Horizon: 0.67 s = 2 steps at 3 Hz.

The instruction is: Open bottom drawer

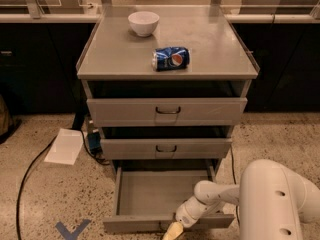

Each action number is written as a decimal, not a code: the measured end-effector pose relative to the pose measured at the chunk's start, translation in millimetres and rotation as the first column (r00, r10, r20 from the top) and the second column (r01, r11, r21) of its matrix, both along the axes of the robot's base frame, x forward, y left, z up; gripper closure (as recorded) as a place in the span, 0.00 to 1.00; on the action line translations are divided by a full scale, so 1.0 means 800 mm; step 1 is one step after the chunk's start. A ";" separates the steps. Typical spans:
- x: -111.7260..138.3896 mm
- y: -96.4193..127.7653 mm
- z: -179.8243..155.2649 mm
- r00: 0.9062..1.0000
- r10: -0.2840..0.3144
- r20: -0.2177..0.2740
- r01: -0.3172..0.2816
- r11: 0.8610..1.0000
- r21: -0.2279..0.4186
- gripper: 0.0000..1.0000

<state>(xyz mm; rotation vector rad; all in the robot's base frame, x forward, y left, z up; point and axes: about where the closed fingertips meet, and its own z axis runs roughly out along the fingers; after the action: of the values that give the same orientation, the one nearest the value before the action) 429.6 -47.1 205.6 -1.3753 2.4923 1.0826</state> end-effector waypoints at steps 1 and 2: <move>0.000 0.000 0.000 1.000 0.000 0.000 0.000 1.000 0.000 0.00; -0.001 0.002 0.000 1.000 0.007 -0.009 -0.007 1.000 0.003 0.00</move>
Offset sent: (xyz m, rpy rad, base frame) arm -0.0349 0.0044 -0.0055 0.0234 0.0814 0.0683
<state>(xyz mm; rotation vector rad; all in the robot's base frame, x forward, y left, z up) 429.0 -45.8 205.6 -1.3830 2.4932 1.0958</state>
